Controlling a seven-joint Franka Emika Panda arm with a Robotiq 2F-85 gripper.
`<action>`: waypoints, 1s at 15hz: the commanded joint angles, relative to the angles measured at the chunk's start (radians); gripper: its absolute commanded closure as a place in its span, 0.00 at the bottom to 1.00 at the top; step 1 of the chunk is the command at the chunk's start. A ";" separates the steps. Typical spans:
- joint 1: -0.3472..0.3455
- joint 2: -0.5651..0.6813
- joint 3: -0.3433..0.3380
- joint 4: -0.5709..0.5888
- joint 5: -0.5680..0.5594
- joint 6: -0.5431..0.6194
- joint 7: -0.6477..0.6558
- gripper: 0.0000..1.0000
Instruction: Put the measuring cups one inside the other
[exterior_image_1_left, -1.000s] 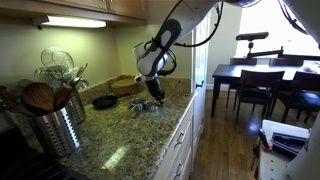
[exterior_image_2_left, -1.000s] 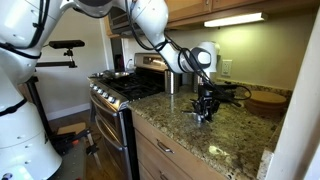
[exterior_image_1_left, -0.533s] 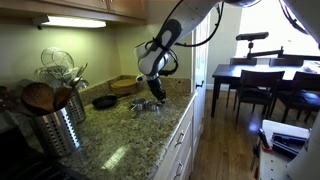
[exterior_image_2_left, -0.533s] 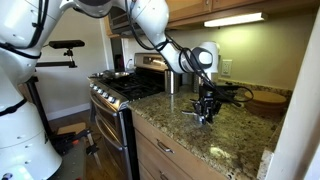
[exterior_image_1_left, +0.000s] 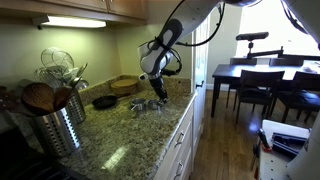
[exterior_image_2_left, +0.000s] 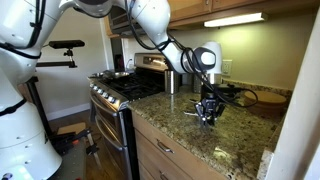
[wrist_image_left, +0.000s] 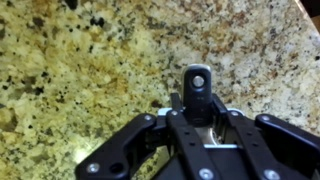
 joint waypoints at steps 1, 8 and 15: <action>-0.017 -0.037 -0.003 -0.026 0.020 -0.021 0.053 0.87; -0.049 -0.029 0.014 0.003 0.130 -0.043 0.104 0.87; -0.056 -0.030 0.011 0.010 0.159 -0.036 0.145 0.87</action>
